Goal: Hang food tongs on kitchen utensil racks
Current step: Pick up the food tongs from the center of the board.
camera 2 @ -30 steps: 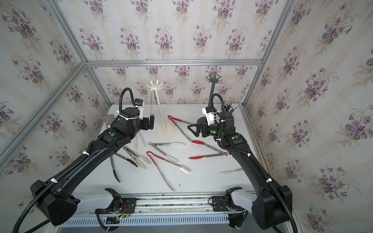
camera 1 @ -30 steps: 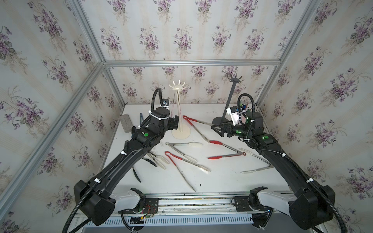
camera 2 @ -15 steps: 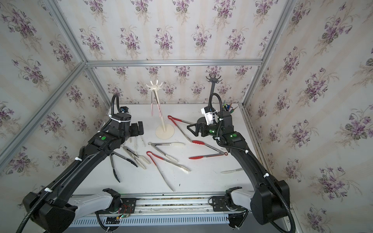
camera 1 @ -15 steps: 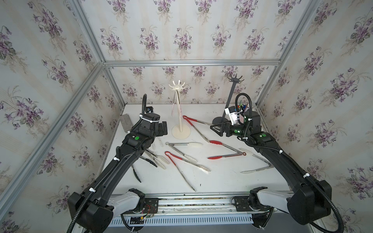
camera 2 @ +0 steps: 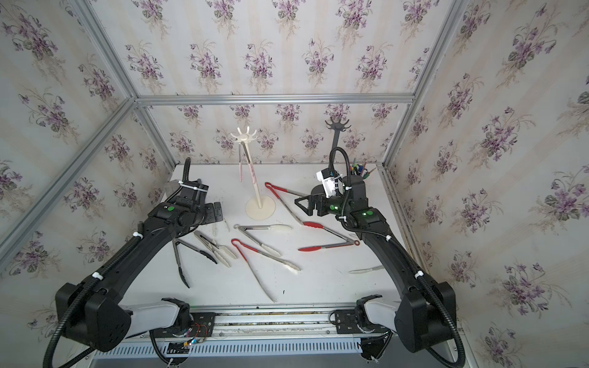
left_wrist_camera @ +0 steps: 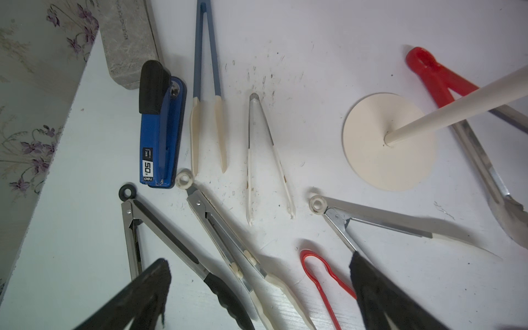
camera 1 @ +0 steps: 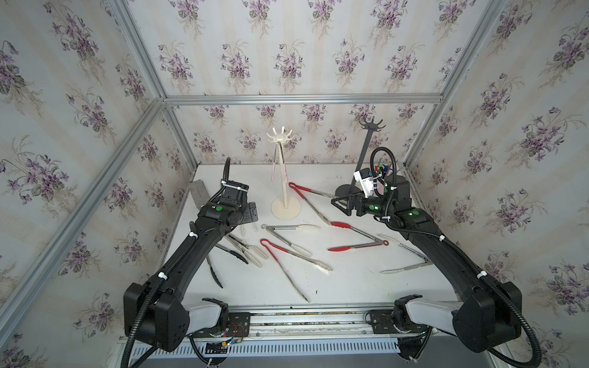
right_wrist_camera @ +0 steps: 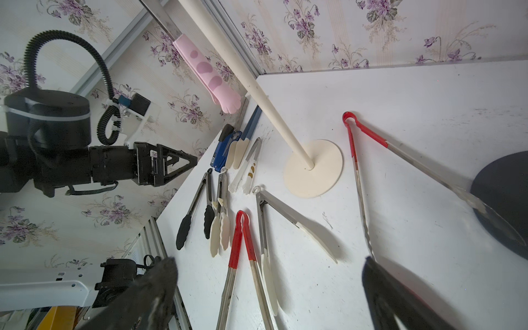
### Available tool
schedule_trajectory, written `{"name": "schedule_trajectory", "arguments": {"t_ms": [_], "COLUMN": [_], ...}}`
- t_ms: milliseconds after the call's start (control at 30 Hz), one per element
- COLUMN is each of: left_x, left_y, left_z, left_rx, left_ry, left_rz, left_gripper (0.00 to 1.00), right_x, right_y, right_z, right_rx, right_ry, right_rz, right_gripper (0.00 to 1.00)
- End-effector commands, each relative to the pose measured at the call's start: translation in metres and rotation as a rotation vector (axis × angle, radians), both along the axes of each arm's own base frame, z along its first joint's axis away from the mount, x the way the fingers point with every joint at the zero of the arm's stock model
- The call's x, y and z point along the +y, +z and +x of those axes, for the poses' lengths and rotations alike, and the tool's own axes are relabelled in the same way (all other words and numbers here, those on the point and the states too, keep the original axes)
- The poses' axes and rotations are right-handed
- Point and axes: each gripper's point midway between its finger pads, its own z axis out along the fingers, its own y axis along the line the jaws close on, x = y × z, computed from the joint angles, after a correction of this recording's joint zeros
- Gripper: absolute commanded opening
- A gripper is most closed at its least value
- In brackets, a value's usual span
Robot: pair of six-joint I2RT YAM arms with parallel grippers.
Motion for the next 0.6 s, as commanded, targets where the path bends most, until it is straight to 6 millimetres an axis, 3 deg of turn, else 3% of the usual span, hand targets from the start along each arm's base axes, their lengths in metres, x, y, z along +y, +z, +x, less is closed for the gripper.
{"name": "schedule_trajectory", "arguments": {"t_ms": [0,200,367,567], "left_x": [0.001,0.001,0.004,0.008], "left_y": [-0.015,-0.050,-0.064,-0.079], "left_z": [-0.006,-0.004,0.001,0.008], "left_rx": [0.073,0.212,0.263,0.309], "left_ry": [0.015,0.014,0.024,0.030], "left_rz": [-0.008,-0.015,-0.004,-0.005], "left_gripper": [0.98,0.90,0.85,0.70], "right_x": [0.001,0.001,-0.001,-0.003], "right_y": [0.008,0.006,0.006,0.005], "right_z": [0.000,-0.001,-0.002,-0.005], "right_rx": [-0.044,-0.036,-0.035,-0.033], "right_ry": [0.013,0.007,0.001,-0.008], "right_rz": [0.011,0.012,0.005,0.002], "right_gripper": [1.00,1.00,1.00,1.00]}}
